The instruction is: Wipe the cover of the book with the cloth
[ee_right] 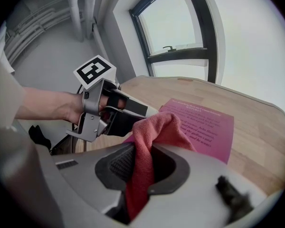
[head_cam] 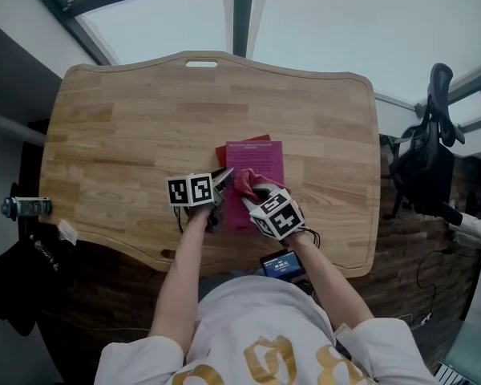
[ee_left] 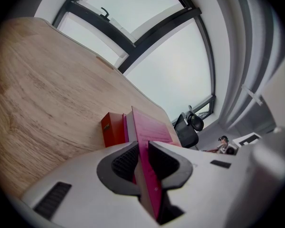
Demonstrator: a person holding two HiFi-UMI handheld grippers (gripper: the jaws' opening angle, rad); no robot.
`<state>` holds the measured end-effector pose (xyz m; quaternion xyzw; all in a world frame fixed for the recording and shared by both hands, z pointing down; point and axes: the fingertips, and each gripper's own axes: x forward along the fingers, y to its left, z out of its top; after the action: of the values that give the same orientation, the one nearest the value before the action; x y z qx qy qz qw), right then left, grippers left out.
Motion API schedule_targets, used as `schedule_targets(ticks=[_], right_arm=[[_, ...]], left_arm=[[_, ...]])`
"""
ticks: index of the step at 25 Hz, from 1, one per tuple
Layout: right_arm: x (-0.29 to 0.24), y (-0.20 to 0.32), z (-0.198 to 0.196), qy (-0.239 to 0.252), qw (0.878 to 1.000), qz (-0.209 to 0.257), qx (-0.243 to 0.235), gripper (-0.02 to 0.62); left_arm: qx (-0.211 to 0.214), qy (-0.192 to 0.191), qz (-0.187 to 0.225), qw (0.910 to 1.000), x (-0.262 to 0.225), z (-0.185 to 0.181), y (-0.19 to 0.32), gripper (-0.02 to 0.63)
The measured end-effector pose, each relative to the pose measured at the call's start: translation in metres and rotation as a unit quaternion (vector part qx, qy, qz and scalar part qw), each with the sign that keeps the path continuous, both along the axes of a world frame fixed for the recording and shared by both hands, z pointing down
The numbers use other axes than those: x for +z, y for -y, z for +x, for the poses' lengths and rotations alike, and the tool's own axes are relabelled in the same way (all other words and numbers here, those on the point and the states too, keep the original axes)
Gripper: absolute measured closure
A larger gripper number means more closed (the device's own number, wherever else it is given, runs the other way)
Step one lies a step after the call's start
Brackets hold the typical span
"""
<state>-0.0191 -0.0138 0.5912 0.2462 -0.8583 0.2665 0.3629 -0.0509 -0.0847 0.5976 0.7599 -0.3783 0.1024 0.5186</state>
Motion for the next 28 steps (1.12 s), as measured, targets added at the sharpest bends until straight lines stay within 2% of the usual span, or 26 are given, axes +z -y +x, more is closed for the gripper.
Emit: schedule_targets(ticks=[28], right_arm=[[-0.001,-0.043,-0.007,0.009,0.995,-0.001,-0.102,0.525]], left_arm=[[0.001,0.000,0.003,1.0000,0.000,0.000,0.000,0.531]])
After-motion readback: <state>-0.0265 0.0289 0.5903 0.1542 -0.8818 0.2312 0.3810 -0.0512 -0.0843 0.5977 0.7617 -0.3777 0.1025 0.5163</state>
